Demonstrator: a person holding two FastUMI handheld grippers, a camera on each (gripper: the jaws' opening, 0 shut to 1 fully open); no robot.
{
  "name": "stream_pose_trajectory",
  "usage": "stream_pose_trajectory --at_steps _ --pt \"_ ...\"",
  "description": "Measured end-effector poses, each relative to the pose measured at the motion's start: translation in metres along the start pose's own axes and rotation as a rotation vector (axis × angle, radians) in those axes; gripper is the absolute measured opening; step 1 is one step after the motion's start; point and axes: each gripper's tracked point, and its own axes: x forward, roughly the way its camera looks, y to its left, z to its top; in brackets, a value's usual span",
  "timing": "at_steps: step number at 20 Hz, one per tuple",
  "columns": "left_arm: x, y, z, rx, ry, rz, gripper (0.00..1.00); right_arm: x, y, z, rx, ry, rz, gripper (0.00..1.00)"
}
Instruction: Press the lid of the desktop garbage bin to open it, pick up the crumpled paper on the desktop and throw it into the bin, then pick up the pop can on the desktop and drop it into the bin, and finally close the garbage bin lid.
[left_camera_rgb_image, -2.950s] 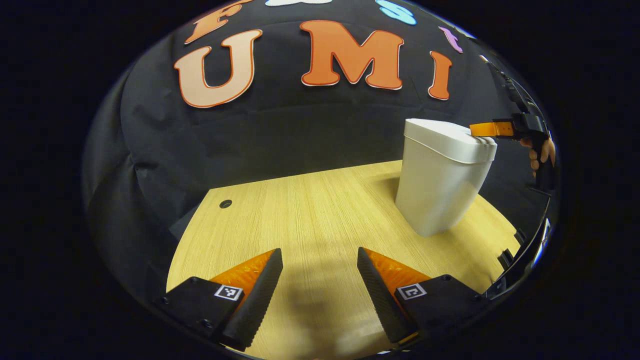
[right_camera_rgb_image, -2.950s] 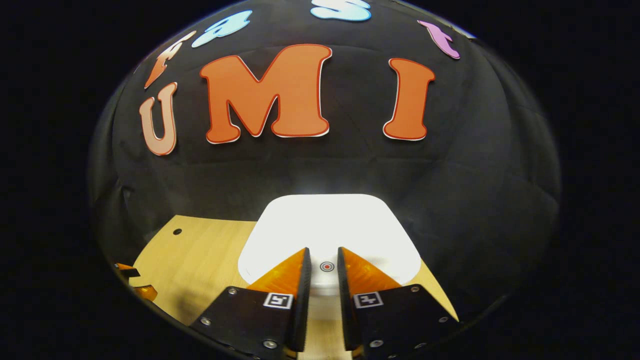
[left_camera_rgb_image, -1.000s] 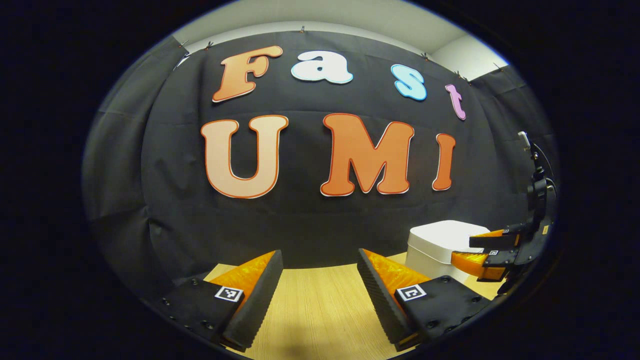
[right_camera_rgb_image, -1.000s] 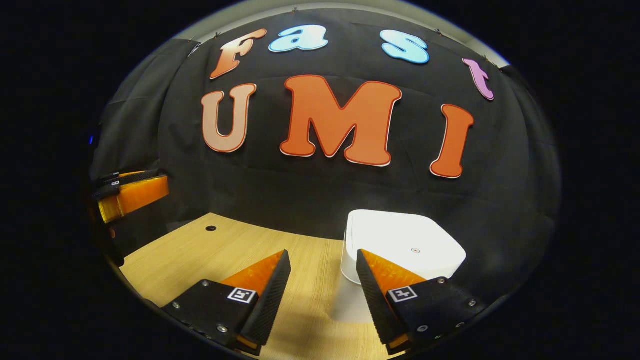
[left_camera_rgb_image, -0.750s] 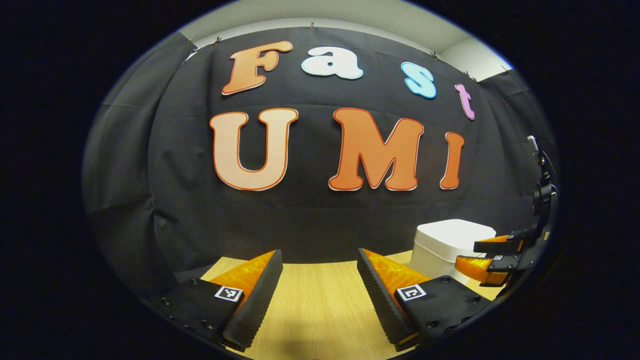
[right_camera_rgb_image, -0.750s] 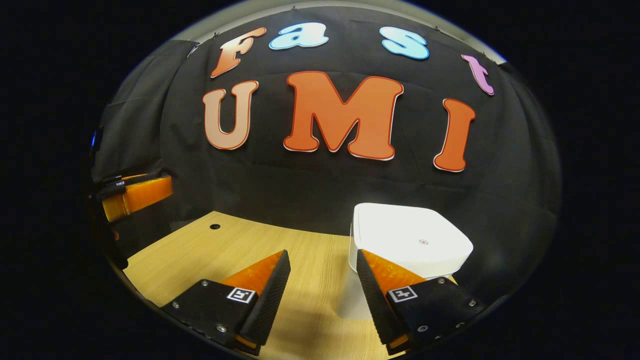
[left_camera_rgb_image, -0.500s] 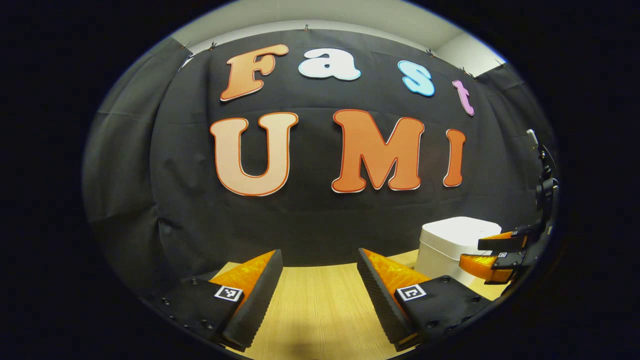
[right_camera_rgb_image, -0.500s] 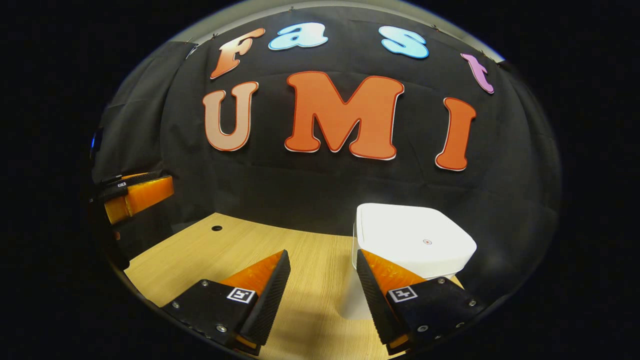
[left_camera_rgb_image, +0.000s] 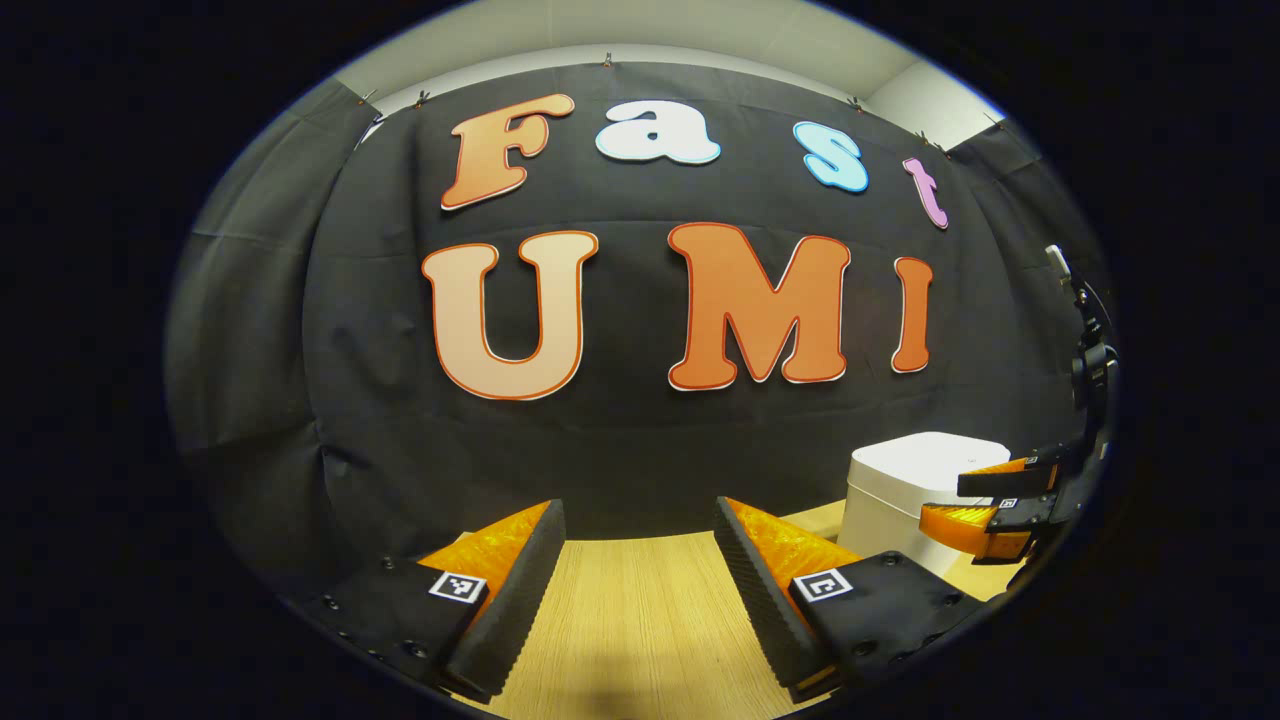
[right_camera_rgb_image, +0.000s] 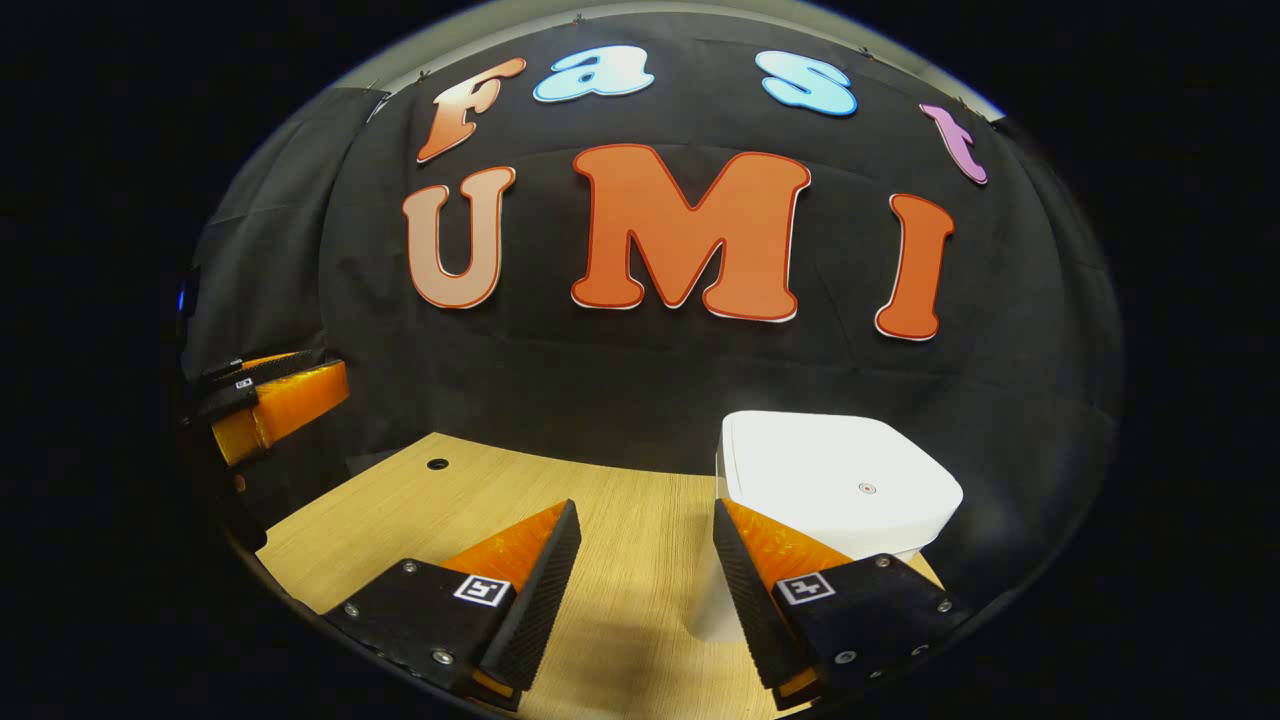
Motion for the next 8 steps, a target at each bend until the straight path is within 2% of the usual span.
stream_pose_trajectory --at_steps 8 --pt "-0.001 0.0063 0.0008 0.001 -0.009 -0.007 0.96 0.002 0.0067 0.0033 -0.001 -0.002 -0.007 0.81"
